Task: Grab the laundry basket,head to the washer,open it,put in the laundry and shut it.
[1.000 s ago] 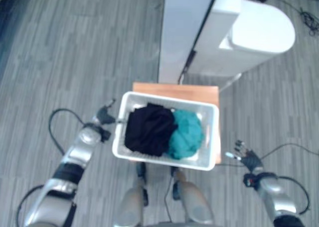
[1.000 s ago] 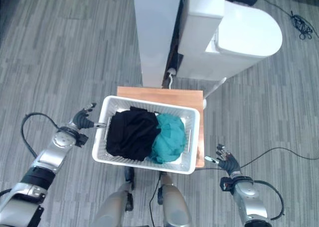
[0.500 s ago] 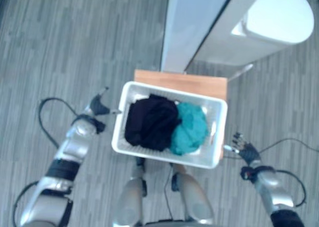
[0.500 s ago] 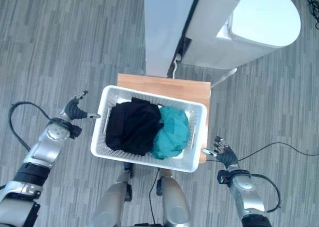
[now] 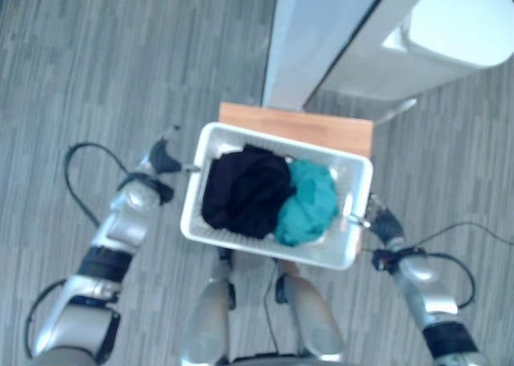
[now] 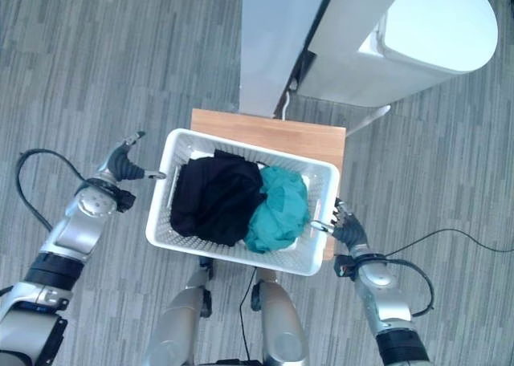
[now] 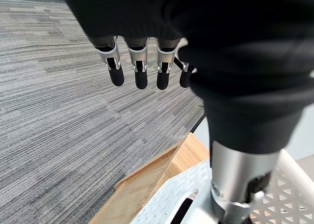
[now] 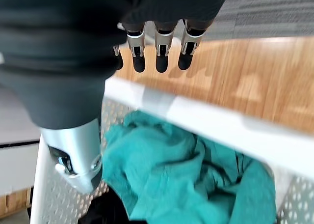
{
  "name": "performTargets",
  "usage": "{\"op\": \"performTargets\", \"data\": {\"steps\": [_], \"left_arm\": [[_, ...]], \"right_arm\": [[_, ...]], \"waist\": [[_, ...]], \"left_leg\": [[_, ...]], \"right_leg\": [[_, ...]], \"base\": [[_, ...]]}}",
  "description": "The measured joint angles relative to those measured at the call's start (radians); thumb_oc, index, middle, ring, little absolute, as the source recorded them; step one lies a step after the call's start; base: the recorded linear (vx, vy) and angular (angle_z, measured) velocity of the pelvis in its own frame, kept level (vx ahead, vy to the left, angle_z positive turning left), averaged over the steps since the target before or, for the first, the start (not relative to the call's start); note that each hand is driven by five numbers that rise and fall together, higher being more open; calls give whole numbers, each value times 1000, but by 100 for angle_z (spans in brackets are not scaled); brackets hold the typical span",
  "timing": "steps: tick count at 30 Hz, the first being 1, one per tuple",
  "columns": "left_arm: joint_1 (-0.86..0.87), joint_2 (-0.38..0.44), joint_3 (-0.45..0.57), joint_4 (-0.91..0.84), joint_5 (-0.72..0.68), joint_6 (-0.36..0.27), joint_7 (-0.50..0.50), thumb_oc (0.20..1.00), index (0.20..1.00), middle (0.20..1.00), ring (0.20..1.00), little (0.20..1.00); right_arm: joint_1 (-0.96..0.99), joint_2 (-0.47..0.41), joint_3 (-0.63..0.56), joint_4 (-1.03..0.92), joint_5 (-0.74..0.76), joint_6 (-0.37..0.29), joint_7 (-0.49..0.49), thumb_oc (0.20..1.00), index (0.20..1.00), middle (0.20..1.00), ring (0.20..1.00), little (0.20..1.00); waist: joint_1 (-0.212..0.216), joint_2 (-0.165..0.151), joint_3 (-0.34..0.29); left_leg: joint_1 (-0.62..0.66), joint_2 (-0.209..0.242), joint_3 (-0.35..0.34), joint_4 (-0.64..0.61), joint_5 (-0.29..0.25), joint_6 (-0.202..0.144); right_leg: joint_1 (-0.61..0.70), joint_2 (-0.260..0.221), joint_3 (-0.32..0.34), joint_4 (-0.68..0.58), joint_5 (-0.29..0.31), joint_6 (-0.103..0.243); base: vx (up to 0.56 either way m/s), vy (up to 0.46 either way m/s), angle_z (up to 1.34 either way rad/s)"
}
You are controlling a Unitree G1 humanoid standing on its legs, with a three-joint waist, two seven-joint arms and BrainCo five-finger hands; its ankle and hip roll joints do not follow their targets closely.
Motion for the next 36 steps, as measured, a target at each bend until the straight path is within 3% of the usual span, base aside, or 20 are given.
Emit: {"op": "performTargets", "data": {"steps": [15, 36], "left_arm": [[3, -7, -27, -3, -37, 14, -4, 1000, 1000, 1000, 1000, 1000], [-84, -13, -125, -27, -119, 30, -47, 1000, 1000, 1000, 1000, 1000]], "right_arm": [[3, 1, 28, -1, 2, 2, 2, 1000, 1000, 1000, 1000, 1000], [-80, 10, 49, 41, 9, 24, -26, 1000, 1000, 1000, 1000, 1000]], "waist": [[1, 0, 0], [3, 35, 21]], "left_leg": [[-8, 0, -3, 4, 0, 0], [-79, -5, -27, 39, 0, -1]], "right_leg": [[-3, -1, -1, 0, 2, -3], [-47, -6, -27, 2, 8, -11]], "base": [[0, -1, 0], [4, -5, 4]]}}
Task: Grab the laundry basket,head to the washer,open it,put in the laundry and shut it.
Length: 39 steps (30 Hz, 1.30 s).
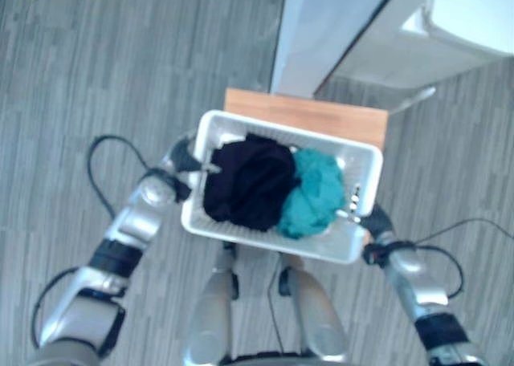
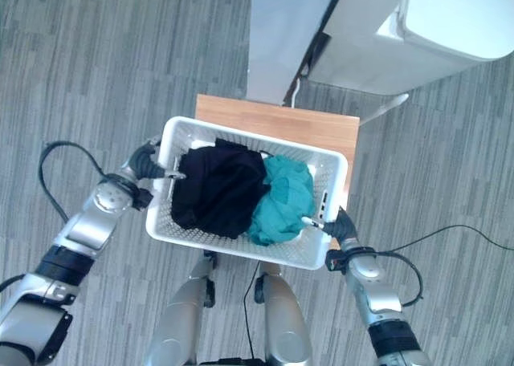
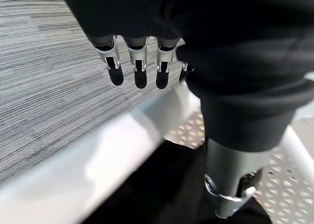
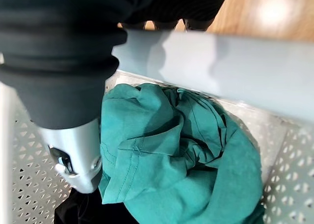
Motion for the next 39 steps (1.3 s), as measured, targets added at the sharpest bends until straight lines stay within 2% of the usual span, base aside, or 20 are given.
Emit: {"op": "performTargets", "data": {"steps": [7, 9, 10, 11, 12, 13, 14, 15, 16, 39], "left_arm": [[-17, -4, -3, 2, 1, 13, 3, 1000, 1000, 1000, 1000, 1000], [-19, -10, -3, 6, 1, 13, 5, 1000, 1000, 1000, 1000, 1000], [-19, -12, -3, 7, 1, 13, 5, 868, 868, 868, 868, 868], [-21, -14, -4, 13, 1, 13, 5, 702, 702, 702, 702, 702], [-22, -14, -4, 16, 1, 13, 5, 580, 580, 580, 580, 580], [-22, -14, -4, 22, 1, 13, 6, 526, 526, 526, 526, 526], [-22, -14, -4, 23, 1, 13, 9, 467, 467, 467, 467, 467], [-22, -14, -3, 23, 2, 14, 15, 379, 379, 379, 379, 379], [-22, -12, -3, 29, 1, 15, 24, 200, 200, 200, 200, 200], [-20, -22, -5, 32, 1, 9, 42, 200, 200, 200, 200, 200]], "right_arm": [[-16, -8, 18, 0, -1, -3, -11, 1000, 1000, 1000, 1000, 1000], [-16, -11, 19, 0, -1, -3, -13, 909, 909, 909, 909, 909], [-16, -13, 19, 0, -1, -2, -13, 583, 583, 583, 583, 583], [-16, -16, 19, 1, -1, 0, -20, 470, 470, 470, 470, 470], [-16, -17, 18, 4, -1, 4, -29, 366, 366, 366, 366, 366], [-15, -20, 18, 6, -1, 8, -33, 272, 272, 272, 272, 272], [-12, -23, 19, 5, -1, 8, -34, 216, 216, 216, 216, 216], [-12, -23, 19, 5, -1, 8, -36, 200, 200, 200, 200, 200], [-11, -26, 17, 5, -3, 10, -48, 200, 200, 200, 200, 200], [-13, -36, 14, -2, -48, -3, -71, 200, 200, 200, 200, 200]], "waist": [[2, 2, 1], [6, 2, 1], [6, 2, 1], [8, 2, 1], [9, 2, 1], [10, 2, 1], [10, 2, 1], [10, 2, 1], [12, 2, 1], [12, 1, 1]], "left_leg": [[-20, 0, 2, 3, 1, 0], [-21, 0, 3, 4, 1, 0], [-21, 0, 3, 5, 1, 0], [-21, 0, 3, 7, 1, 0], [-21, 0, 3, 8, 1, 0], [-21, 0, 4, 10, 1, 0], [-22, 0, 4, 11, 1, 0], [-22, 0, 4, 12, 1, 0], [-22, 0, 5, 14, 1, 0], [-31, 0, 7, 17, 1, 0]], "right_leg": [[-26, 0, 1, 11, 0, 0], [-28, 0, 2, 13, 0, 0], [-28, 0, 3, 14, 0, 0], [-28, 0, 3, 17, 0, 0], [-29, 0, 3, 18, 0, 0], [-29, 0, 4, 19, 0, 0], [-30, 0, 4, 20, 0, 0], [-30, 0, 4, 21, 0, 0], [-30, -1, 5, 22, 0, 0], [-39, -1, 8, 24, 1, -1]], "base": [[0, 0, 0], [0, 0, 0], [0, 0, 0], [0, 0, 0], [0, 0, 0], [0, 0, 0], [0, 0, 0], [0, 0, 0], [0, 0, 0], [0, 0, 0]]}}
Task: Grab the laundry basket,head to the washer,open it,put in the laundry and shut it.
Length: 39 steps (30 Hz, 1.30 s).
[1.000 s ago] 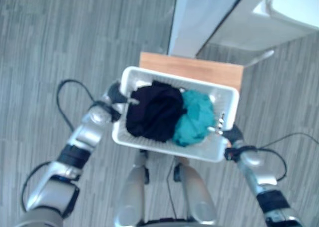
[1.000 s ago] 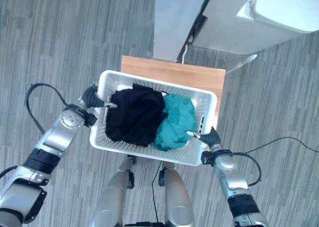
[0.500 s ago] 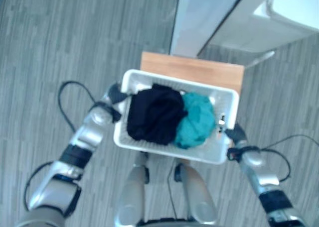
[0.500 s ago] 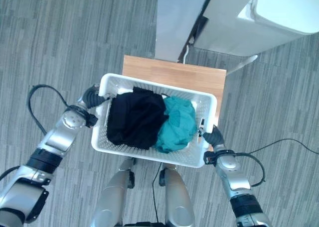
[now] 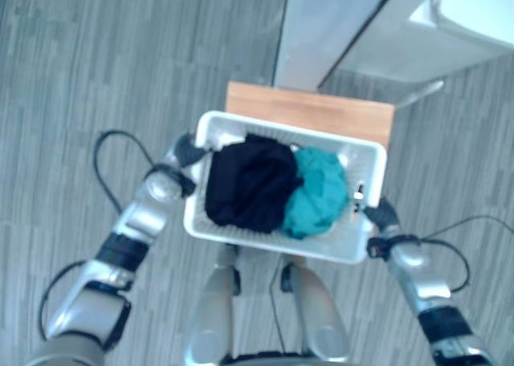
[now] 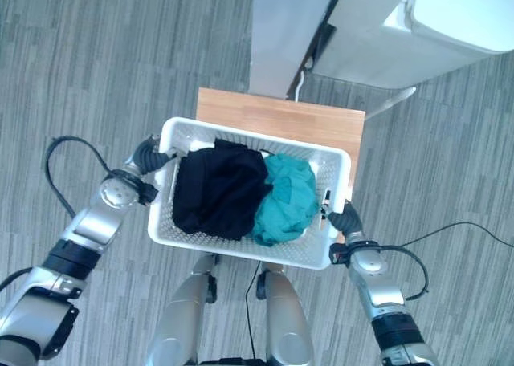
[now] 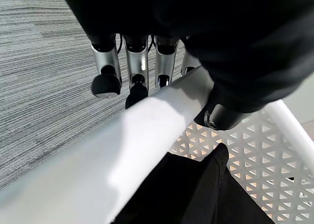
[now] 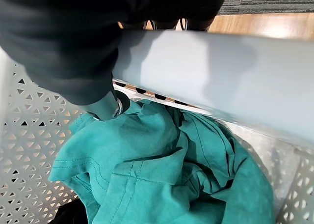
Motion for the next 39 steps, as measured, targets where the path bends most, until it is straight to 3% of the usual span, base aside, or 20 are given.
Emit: {"op": "performTargets", "data": {"steps": [19, 31, 35, 39], "left_arm": [[75, 36, 19, -102, -43, 0, -23, 200, 200, 200, 200, 200], [242, 125, 78, -278, -112, -25, -67, 200, 200, 200, 200, 200], [383, 141, 98, -350, -142, -27, -85, 200, 200, 200, 200, 200], [521, 144, 99, -391, -181, -32, -90, 200, 200, 200, 200, 200]], "right_arm": [[73, -2, -30, -108, 1, 51, 1, 200, 200, 200, 200, 200], [209, -2, -40, -234, 47, 68, 35, 200, 200, 200, 200, 200], [285, 2, -37, -238, 47, 72, 76, 200, 200, 200, 200, 200], [372, 1, -37, -239, 47, 77, 120, 200, 200, 200, 200, 200]], "waist": [[0, -5, -1], [0, -35, -25], [4, -34, -78], [11, -20, -171]], "left_leg": [[41, 2, 4, 0, -1, 0], [129, 4, 14, -6, -3, -1], [214, 7, 17, -39, -7, -2], [321, 13, 17, -99, -10, -4]], "right_leg": [[37, 2, 4, 3, 2, -1], [117, 4, 18, 3, -2, 1], [186, 5, 18, -2, -20, 3], [276, 11, 14, -21, -42, 5]], "base": [[2, -1, 0], [42, -24, -3], [69, -44, -1], [89, -66, -1]]}}
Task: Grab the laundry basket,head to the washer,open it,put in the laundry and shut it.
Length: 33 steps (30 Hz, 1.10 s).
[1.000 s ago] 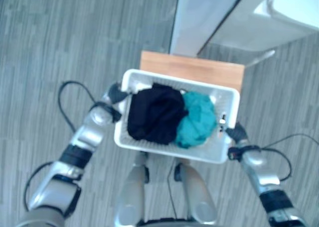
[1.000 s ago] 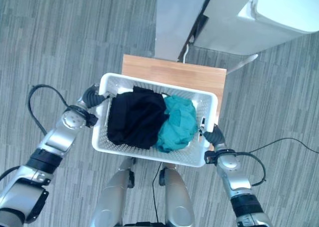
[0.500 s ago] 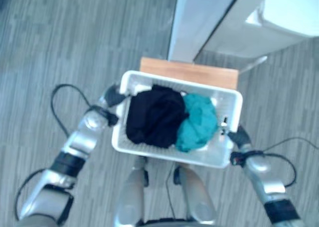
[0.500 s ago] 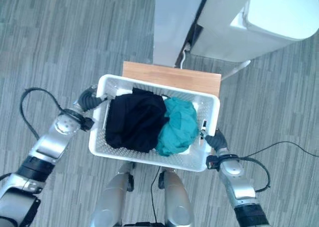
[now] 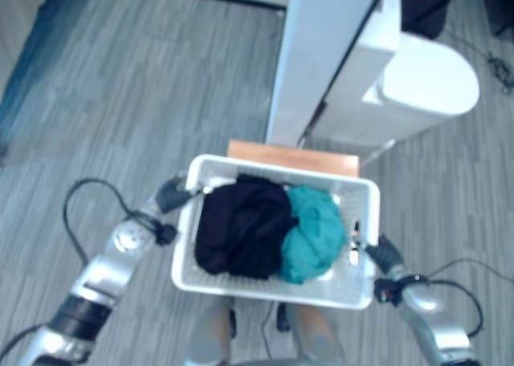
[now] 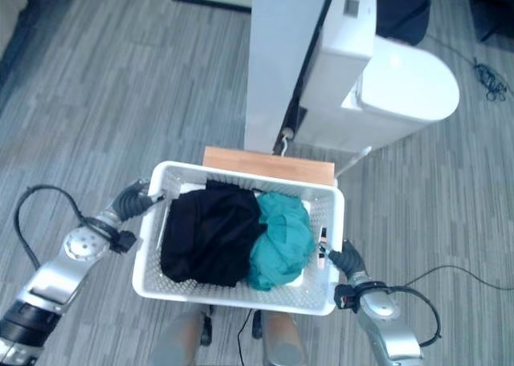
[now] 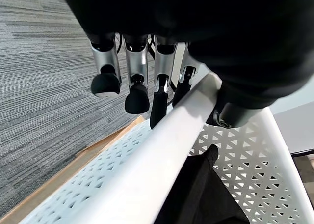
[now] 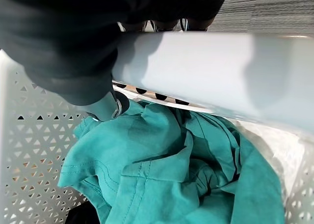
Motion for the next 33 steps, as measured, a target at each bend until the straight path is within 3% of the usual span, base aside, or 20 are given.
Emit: {"op": "performTargets", "data": {"steps": [13, 33], "left_arm": [[58, -52, -3, 45, -18, -5, -15, 200, 200, 200, 200, 200], [95, -58, -19, 48, -18, -5, -32, 200, 200, 200, 200, 200]], "right_arm": [[44, 2, 1, 5, -1, 31, 10, 200, 200, 200, 200, 200], [99, 2, 1, 4, -1, 41, 25, 200, 200, 200, 200, 200]], "waist": [[3, 34, -144], [7, 4, -186]], "left_leg": [[139, 7, -16, -61, -1, 0], [155, 8, 1, -59, -2, -1]], "right_leg": [[120, 8, -22, -5, -42, 9], [125, 14, 6, -5, -49, 14]], "base": [[29, -6, 4], [-16, 12, -2]]}}
